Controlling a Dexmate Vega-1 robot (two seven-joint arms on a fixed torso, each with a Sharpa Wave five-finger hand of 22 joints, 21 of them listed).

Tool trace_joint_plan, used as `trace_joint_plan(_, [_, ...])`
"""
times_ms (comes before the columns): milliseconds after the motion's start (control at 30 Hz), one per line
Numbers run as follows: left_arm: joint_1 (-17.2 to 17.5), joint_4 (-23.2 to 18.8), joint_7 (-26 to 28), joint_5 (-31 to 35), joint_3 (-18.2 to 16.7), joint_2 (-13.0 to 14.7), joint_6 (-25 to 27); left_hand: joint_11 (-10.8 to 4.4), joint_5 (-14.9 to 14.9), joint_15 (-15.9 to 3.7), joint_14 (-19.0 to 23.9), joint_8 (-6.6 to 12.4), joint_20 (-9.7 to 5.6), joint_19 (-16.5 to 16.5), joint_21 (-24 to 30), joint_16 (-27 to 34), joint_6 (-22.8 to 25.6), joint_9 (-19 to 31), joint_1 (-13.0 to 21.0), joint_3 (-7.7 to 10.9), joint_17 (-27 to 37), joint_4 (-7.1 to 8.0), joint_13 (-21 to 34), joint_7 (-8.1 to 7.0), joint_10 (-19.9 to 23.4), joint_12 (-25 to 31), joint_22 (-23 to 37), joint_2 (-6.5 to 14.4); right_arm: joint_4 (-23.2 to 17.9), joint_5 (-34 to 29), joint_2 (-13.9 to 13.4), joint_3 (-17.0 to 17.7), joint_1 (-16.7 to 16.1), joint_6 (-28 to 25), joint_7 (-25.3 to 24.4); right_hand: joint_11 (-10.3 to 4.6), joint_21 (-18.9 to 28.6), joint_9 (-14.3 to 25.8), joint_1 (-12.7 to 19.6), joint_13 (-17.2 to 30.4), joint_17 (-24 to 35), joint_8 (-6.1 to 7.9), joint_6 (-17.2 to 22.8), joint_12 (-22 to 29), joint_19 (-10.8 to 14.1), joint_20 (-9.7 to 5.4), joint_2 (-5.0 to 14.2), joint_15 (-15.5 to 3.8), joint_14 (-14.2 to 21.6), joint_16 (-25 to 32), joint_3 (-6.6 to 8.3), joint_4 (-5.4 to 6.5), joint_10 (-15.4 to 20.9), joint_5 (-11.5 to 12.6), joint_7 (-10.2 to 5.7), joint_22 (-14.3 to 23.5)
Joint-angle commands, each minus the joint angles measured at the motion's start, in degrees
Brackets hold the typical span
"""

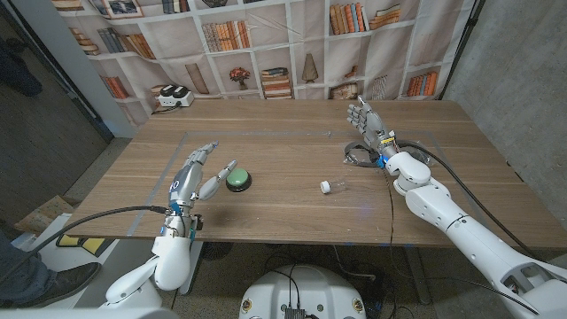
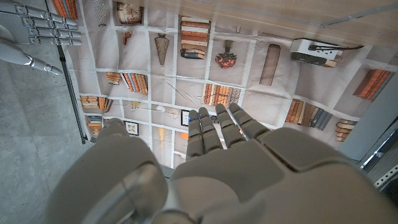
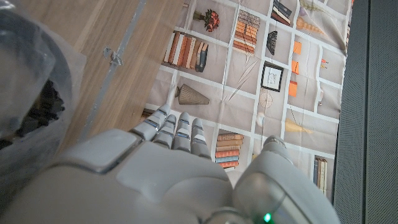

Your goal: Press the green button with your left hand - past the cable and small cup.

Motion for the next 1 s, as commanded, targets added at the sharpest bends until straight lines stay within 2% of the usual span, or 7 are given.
trace_joint_plan(33, [0.6,-1.5,1.98,2.48,1.52,0.68,4.48,-0.52,0.33,-1.76,0.63,0.2,-2.17,0.54,-0.37,-0.33,0.72,0.16,0.43,-0.04,0.19,-0.04,0.06,-0.19,0.62,-0.1,0.15,0.32,0.73,0.1,0.13,-0.09,0.53,0.0,0.5,-0.11,-0.05,0.34,0.22,0.08,0.16,0.04,0.61,0.02,0.01,-1.09,0.47,0.16,-0.01,-0.18,0.09,-0.31,0.47,-0.03,0.03,0.27])
trace_joint_plan(567, [0.72,-2.56,2.63,3.53,2.77,2.46,8.41,-1.11,0.55,-2.22,1.7,0.44,-2.23,0.92,-0.5,-0.33,2.7,0.16,0.83,-0.17,0.19,-0.14,0.06,-0.51,2.33,-0.02,0.16,0.49,2.28,-0.28,1.07,-0.58,1.25,0.83,0.79,-0.14,-0.07,0.34,0.19,0.08,0.15,0.04,0.65,-0.05,0.01,-1.1,0.5,0.17,-0.03,-0.2,0.04,-0.38,0.43,-0.03,-0.01,0.27])
trace_joint_plan(1000, [-0.43,-2.95,3.86,6.9,4.79,2.91,14.64,-1.43,0.77,-2.73,2.5,0.91,-2.28,0.88,-0.76,-0.43,5.31,0.14,1.12,-0.36,0.18,-0.18,0.05,-0.99,4.36,0.17,0.16,0.61,2.94,-0.16,1.43,-0.5,1.37,0.79,0.4,-0.13,-0.08,0.34,0.24,0.08,0.14,0.02,0.63,-0.08,0.0,-1.12,0.57,0.16,-0.06,-0.21,0.03,-0.45,0.47,-0.01,-0.07,0.27])
